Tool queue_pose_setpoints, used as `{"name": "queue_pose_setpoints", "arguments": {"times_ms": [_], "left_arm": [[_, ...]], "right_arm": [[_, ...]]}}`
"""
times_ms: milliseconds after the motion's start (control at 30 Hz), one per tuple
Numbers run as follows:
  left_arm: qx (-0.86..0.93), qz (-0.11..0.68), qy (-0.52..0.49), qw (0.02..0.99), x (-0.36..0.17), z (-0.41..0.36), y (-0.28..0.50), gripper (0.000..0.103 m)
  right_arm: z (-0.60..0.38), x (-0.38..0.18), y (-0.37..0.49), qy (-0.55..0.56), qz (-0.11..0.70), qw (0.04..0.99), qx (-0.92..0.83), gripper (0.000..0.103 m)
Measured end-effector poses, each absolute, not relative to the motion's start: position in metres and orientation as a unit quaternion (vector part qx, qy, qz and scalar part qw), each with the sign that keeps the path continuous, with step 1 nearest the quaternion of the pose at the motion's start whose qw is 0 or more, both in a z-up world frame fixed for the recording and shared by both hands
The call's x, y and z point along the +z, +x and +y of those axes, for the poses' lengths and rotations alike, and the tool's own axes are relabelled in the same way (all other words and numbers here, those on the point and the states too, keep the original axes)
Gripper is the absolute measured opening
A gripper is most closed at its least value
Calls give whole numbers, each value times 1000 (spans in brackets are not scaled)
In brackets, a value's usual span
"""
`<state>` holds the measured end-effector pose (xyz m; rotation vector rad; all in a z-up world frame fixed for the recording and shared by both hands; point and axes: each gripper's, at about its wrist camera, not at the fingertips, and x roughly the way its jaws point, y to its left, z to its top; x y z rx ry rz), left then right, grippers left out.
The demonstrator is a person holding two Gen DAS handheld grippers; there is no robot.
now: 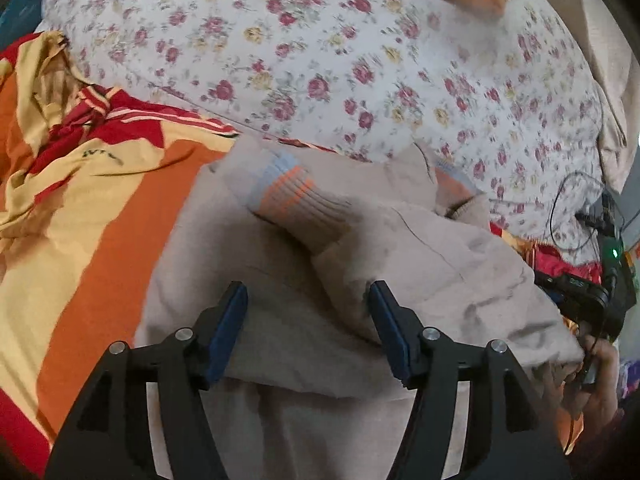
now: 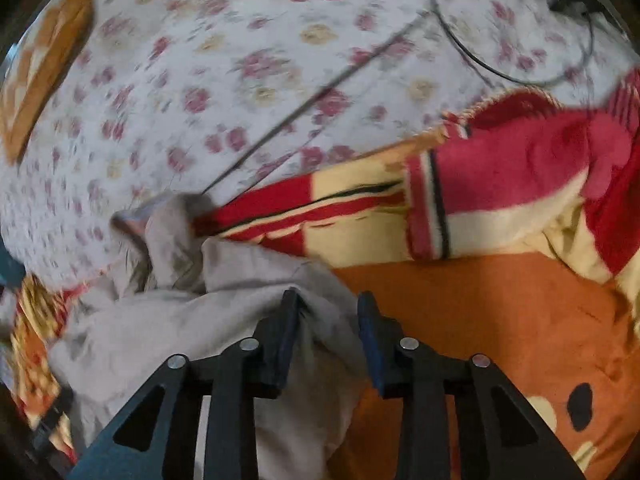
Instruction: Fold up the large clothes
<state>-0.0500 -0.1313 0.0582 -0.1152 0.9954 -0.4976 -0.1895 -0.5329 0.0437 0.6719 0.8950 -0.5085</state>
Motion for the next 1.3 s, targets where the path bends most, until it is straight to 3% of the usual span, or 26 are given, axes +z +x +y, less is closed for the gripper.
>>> {"name": "queue_pose_setpoints", "arguments": {"times_ms": [133, 233, 367, 500, 533, 600, 633, 700, 800, 900, 933, 967, 1033, 1133, 1200, 1233, 1267, 1300], "left_arm": [[-218, 453, -81, 861, 76, -114, -49, 62], [-214, 442, -94, 866, 85, -105, -49, 64], [-211, 447, -94, 864, 84, -106, -48, 65], [-213, 455, -99, 859, 81, -109, -49, 65], [-214, 455, -98, 859, 82, -109, -50, 65], [-212, 455, -94, 860, 83, -106, -52, 65], [-212, 452, -92, 861, 85, -104, -53, 66], [-206, 445, -81, 868, 87, -103, -53, 72], [-201, 449, -74, 868, 84, -106, -50, 73], [-216, 462, -79, 857, 81, -112, -48, 76], [-216, 462, -78, 857, 80, -114, -48, 80], [-215, 463, -78, 856, 78, -117, -47, 82], [-218, 466, -79, 854, 74, -120, -46, 82], [-208, 474, -68, 853, 64, -126, -42, 82], [-206, 473, -61, 855, 59, -129, -41, 82], [-206, 472, -57, 855, 57, -130, -40, 82], [-207, 470, -51, 857, 56, -132, -41, 82], [-209, 468, -47, 857, 55, -133, -41, 82]], "right_arm": [[-548, 81, -233, 306, 378, 829, -277, 48], [-541, 100, -260, 287, 389, 835, -261, 51], [-500, 108, -288, 264, 410, 855, -174, 63], [-458, 103, -282, 238, 415, 871, -109, 69], [-451, 98, -276, 235, 419, 872, -98, 67], [-432, 81, -260, 206, 460, 859, -93, 19], [-426, 74, -260, 189, 480, 852, -95, 7], [-412, 56, -266, 149, 515, 837, -110, 6], [-414, 58, -277, 146, 519, 834, -116, 7], [-431, 86, -286, 208, 481, 845, -106, 18], [-437, 95, -286, 219, 463, 851, -115, 37], [-447, 105, -282, 230, 438, 860, -128, 68], [-458, 106, -272, 246, 412, 868, -129, 89], [-480, 80, -241, 293, 421, 849, -129, 89], [-495, 52, -220, 336, 432, 827, -127, 85], [-497, 44, -215, 349, 431, 823, -127, 69], [-501, 37, -212, 363, 427, 819, -126, 33], [-503, 38, -211, 362, 422, 820, -137, 19]]}}
